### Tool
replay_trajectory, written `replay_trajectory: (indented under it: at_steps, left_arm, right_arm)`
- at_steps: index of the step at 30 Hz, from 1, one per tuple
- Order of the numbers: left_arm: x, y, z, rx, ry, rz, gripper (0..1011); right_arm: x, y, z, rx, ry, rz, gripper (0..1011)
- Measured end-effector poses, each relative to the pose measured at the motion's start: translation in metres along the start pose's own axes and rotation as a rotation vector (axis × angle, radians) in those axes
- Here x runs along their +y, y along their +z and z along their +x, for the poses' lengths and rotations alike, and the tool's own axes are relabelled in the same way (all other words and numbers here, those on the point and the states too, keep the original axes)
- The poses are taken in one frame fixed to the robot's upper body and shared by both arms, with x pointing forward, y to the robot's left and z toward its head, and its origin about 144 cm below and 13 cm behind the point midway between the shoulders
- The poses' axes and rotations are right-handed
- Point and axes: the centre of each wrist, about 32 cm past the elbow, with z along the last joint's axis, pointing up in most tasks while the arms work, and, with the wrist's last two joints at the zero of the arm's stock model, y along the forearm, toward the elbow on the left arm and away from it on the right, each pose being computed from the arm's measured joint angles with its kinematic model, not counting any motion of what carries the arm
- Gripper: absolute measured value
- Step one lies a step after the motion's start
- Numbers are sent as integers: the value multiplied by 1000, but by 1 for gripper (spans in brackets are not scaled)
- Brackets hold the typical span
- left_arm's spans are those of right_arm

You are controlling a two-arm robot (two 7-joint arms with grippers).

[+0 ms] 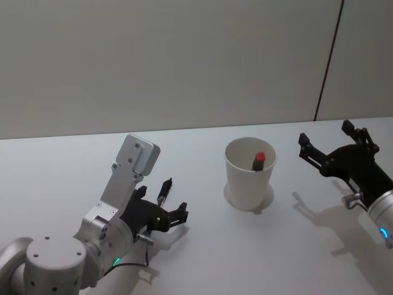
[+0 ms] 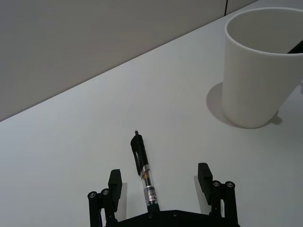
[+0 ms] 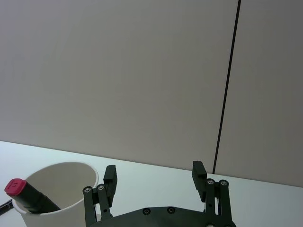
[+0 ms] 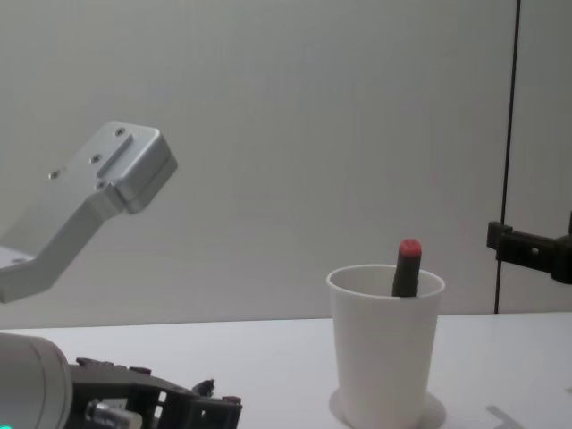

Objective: Place the pen into the pen holder.

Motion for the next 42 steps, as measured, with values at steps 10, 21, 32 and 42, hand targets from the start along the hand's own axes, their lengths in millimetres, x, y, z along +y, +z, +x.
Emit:
replay_trajectory:
  at_steps: [10, 21, 32, 42]
  left_arm:
    - [-2, 1, -3, 29, 21, 23, 1001]
    - [-5, 2, -6, 47, 28, 40, 1001]
    - [-7, 2, -8, 57, 26, 53, 1001]
    - [-8, 3, -10, 79, 29, 62, 1001]
  right_arm:
    - [0, 0, 0, 0, 0, 0, 1001]
    - [0, 0, 0, 0, 0, 0, 1001]
    - [0, 0, 0, 0, 0, 0, 1002]
    - [0, 0, 0, 0, 0, 0, 1001]
